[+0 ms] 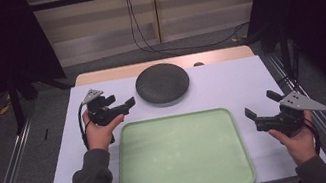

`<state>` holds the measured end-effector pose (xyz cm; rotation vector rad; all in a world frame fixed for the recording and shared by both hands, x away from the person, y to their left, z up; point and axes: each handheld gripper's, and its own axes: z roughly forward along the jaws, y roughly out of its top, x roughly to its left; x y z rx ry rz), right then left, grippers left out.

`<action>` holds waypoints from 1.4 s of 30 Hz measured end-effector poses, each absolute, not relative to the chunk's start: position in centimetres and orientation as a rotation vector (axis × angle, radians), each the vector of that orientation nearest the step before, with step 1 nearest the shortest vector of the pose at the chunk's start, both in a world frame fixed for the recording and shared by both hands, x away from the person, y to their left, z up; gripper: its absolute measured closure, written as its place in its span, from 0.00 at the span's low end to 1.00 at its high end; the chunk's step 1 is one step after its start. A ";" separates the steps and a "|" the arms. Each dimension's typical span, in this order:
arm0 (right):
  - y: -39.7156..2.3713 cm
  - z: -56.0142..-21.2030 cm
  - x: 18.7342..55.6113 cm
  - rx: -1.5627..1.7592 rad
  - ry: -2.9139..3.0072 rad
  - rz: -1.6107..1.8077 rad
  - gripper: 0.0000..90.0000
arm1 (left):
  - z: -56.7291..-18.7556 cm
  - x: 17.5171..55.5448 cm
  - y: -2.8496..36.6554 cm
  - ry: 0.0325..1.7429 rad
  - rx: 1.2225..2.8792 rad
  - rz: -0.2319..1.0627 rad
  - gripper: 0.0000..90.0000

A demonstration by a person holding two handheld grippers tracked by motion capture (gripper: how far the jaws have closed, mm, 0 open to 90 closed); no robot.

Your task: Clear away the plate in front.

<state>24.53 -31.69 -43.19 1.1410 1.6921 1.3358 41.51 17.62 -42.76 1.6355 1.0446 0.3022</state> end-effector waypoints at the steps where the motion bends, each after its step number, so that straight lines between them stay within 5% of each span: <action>1: -31.6 -43.2 24.5 1.141 1.688 1.328 0.02 | -42.8 41.9 17.4 1.050 1.634 0.295 0.11; 23: -31.4 -43.3 24.6 1.138 1.708 1.339 0.03 | -44.8 47.4 13.3 1.150 1.682 0.245 0.12; 42: -31.7 -43.4 24.2 1.148 1.706 1.348 0.03 | -47.7 50.6 12.6 1.360 1.625 0.289 0.27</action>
